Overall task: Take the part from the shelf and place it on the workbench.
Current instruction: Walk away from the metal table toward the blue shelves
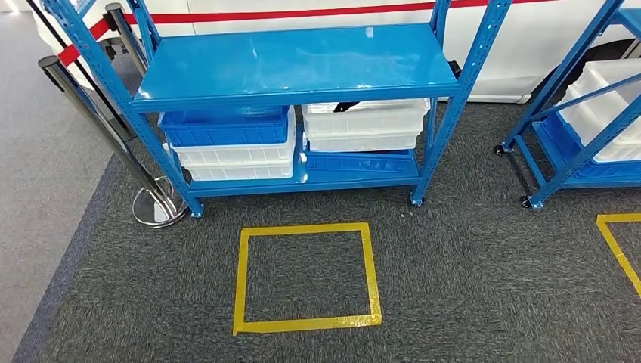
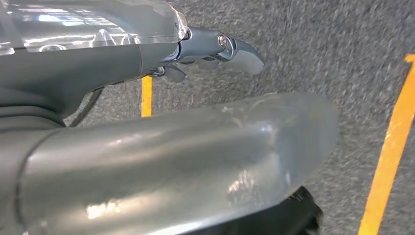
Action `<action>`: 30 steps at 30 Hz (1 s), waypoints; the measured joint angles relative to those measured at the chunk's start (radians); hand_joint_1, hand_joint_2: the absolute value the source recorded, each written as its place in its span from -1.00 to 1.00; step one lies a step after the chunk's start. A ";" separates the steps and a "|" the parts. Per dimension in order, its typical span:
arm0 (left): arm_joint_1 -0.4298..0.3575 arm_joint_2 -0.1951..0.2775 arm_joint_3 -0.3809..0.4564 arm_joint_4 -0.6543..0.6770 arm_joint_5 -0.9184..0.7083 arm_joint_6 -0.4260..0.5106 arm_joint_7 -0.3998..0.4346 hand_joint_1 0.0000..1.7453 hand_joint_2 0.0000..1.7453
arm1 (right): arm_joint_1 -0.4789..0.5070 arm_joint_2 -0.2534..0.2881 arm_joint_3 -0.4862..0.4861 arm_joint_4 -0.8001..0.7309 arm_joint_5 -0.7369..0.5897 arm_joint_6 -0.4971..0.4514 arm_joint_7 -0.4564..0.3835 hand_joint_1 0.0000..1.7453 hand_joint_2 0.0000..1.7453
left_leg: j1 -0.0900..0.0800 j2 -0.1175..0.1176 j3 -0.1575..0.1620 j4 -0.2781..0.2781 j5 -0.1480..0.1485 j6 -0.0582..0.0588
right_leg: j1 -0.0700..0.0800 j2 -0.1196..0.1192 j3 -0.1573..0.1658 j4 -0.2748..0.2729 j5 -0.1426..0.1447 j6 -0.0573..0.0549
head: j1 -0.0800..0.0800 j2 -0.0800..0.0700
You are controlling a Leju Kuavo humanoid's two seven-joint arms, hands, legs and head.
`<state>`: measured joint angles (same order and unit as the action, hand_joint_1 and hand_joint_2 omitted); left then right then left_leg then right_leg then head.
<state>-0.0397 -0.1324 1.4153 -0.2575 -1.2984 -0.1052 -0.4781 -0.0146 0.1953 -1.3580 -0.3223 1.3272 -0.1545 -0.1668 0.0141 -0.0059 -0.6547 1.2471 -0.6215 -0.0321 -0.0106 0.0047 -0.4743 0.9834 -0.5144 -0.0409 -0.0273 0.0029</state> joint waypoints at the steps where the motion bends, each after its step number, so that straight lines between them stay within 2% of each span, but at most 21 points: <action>1: 0.001 0.000 0.000 0.000 0.000 0.000 0.000 -1.00 -1.00 | 0.001 0.000 -0.001 0.000 0.000 0.000 0.000 -1.00 -1.00 | 0.002 0.001 -0.001 -0.041 0.025 -0.002 | -0.002 0.001 0.017 0.000 -0.013 0.004 | 0.000 0.000; 3: 0.004 0.001 0.002 0.000 0.000 0.000 0.000 -1.00 -1.00 | 0.002 0.001 -0.004 0.000 0.000 0.000 0.000 -1.00 -1.00 | 0.001 0.005 0.008 -0.156 0.142 0.002 | -0.003 0.000 0.044 0.001 -0.040 0.013 | -0.001 0.000; 4: 0.005 0.001 0.003 0.000 0.000 0.000 0.001 -1.00 -1.00 | 0.001 0.002 -0.005 0.000 -0.001 0.001 0.000 -1.00 -1.00 | -0.001 0.008 0.012 -0.196 0.187 0.007 | -0.003 0.001 0.054 0.001 -0.053 0.019 | -0.001 0.000; 5: 0.006 0.002 0.004 0.000 0.000 0.000 0.001 -1.00 -1.00 | 0.000 0.002 -0.006 0.000 -0.001 0.002 0.000 -1.00 -1.00 | -0.004 0.009 0.016 -0.218 0.214 0.014 | -0.002 0.001 0.066 -0.002 -0.063 0.027 | -0.002 0.000; 8: 0.006 0.002 0.005 0.000 -0.001 0.000 0.002 -1.00 -1.00 | -0.004 0.003 -0.007 0.000 -0.003 0.003 0.000 -1.00 -1.00 | -0.007 0.003 0.051 -0.236 0.204 0.041 | -0.003 0.000 0.088 0.023 -0.056 0.050 | 0.001 0.000; 9: 0.005 0.001 0.005 0.000 -0.001 0.000 0.002 -1.00 -1.00 | -0.005 0.003 -0.008 0.000 -0.003 0.003 0.000 -1.00 -1.00 | -0.006 0.002 0.066 -0.243 0.200 0.049 | -0.003 0.000 0.074 0.059 -0.050 0.055 | 0.003 0.000; 11: 0.004 0.001 0.006 0.000 -0.002 0.000 0.002 -1.00 -1.00 | -0.009 0.003 -0.008 0.000 -0.003 0.003 0.000 -1.00 -1.00 | -0.005 0.002 0.092 -0.250 0.187 0.060 | -0.006 -0.001 0.005 0.170 -0.069 0.060 | 0.008 0.000; 13: 0.002 0.002 0.006 0.000 -0.002 0.000 0.002 -1.00 -1.00 | -0.010 0.003 -0.008 0.000 -0.003 0.003 0.000 -1.00 -1.00 | -0.005 0.001 0.114 -0.251 0.164 0.065 | -0.005 -0.001 -0.086 0.269 -0.132 0.065 | 0.010 0.000; 14: 0.003 0.002 0.006 0.000 -0.001 0.000 0.002 -1.00 -1.00 | -0.009 0.003 -0.008 0.000 -0.003 0.003 0.000 -1.00 -1.00 | -0.006 -0.001 0.129 -0.251 0.152 0.065 | -0.005 -0.001 -0.120 0.288 -0.162 0.067 | 0.011 0.000; 15: 0.004 0.002 0.006 0.000 -0.001 0.000 0.002 -1.00 -1.00 | -0.007 0.003 -0.009 0.000 -0.003 0.003 0.000 -1.00 -1.00 | -0.006 -0.003 0.145 -0.251 0.138 0.064 | -0.005 -0.002 -0.141 0.279 -0.172 0.068 | 0.011 0.000; 16: 0.005 0.002 0.006 0.000 -0.001 0.000 0.002 -1.00 -1.00 | -0.005 0.003 -0.009 0.000 -0.003 0.003 0.000 -1.00 -1.00 | -0.006 -0.005 0.162 -0.251 0.125 0.062 | -0.005 -0.002 -0.150 0.249 -0.160 0.067 | 0.011 0.000; 17: 0.006 0.002 0.006 0.000 -0.001 0.000 0.002 -1.00 -1.00 | -0.003 0.003 -0.009 0.000 -0.003 0.003 0.000 -1.00 -1.00 | -0.006 -0.005 0.180 -0.251 0.110 0.059 | -0.005 -0.002 -0.151 0.199 -0.117 0.063 | 0.012 0.000; 18: 0.008 0.002 0.007 0.000 -0.001 0.000 0.002 -1.00 -1.00 | 0.000 0.003 -0.010 0.000 -0.004 0.003 0.000 -1.00 -1.00 | -0.006 -0.005 0.196 -0.250 0.096 0.056 | -0.004 -0.003 -0.150 0.146 -0.050 0.058 | 0.011 0.000; 20: 0.006 0.001 0.007 0.000 -0.002 0.000 0.003 -1.00 -1.00 | 0.001 0.003 -0.011 0.000 -0.004 0.003 0.001 -1.00 -1.00 | -0.008 -0.008 0.220 -0.250 0.069 0.045 | 0.002 -0.005 -0.143 0.077 0.044 0.047 | 0.011 0.000; 21: 0.004 0.001 0.007 0.000 -0.002 0.000 0.003 -1.00 -1.00 | 0.000 0.003 -0.011 0.000 -0.004 0.004 0.001 -1.00 -1.00 | -0.010 -0.009 0.231 -0.248 0.063 0.038 | 0.004 -0.004 -0.139 0.066 0.061 0.042 | 0.011 0.000; 23: -0.002 0.002 0.007 0.000 -0.002 0.000 0.003 -1.00 -1.00 | -0.003 0.004 -0.012 0.000 -0.005 0.005 0.001 -1.00 -1.00 | -0.010 -0.009 0.240 -0.229 0.066 0.025 | 0.003 0.000 -0.117 0.057 0.052 0.030 | 0.011 0.000; 24: -0.003 0.002 0.007 0.000 -0.002 0.000 0.003 -1.00 -1.00 | -0.004 0.004 -0.012 0.000 -0.006 0.005 0.001 -1.00 -1.00 | -0.009 -0.008 0.232 -0.199 0.075 0.021 | 0.001 0.001 -0.105 0.050 0.049 0.023 | 0.011 0.000; 26: -0.005 0.003 0.007 0.000 -0.002 0.000 0.004 -1.00 -1.00 | -0.005 0.004 -0.012 0.000 -0.007 0.007 0.001 -1.00 -1.00 | -0.007 -0.003 0.176 -0.103 0.065 0.011 | -0.001 0.000 -0.083 0.043 0.038 0.012 | 0.010 0.000; 28: -0.005 0.003 0.007 0.000 -0.002 0.000 0.005 -1.00 -1.00 | -0.005 0.005 -0.013 0.000 -0.007 0.009 0.001 -1.00 -1.00 | -0.005 -0.001 0.092 0.007 0.007 0.001 | -0.001 0.000 -0.068 0.040 0.022 0.007 | 0.008 0.000; 29: -0.003 0.002 0.007 0.000 -0.002 0.000 0.005 -1.00 -1.00 | -0.004 0.005 -0.014 0.000 -0.007 0.010 0.001 -1.00 -1.00 | -0.003 -0.001 0.056 0.041 -0.022 -0.001 | -0.001 0.001 -0.059 0.040 0.013 0.008 | 0.008 0.000; 30: 0.000 0.002 0.007 0.000 -0.002 0.000 0.005 -1.00 -1.00 | -0.004 0.006 -0.014 0.000 -0.007 0.011 0.001 -1.00 -1.00 | -0.003 -0.001 0.033 0.048 -0.035 -0.002 | -0.002 0.002 -0.049 0.040 0.004 0.008 | 0.008 0.000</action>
<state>-0.0402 -0.1299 1.4225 -0.2575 -1.3008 -0.1053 -0.4731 -0.0181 0.2008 -1.3723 -0.3226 1.3199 -0.1437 -0.1659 0.0113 -0.0068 -0.6221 1.2954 -0.6562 -0.0341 -0.0121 0.0063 -0.5231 1.0230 -0.5106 -0.0325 -0.0191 0.0027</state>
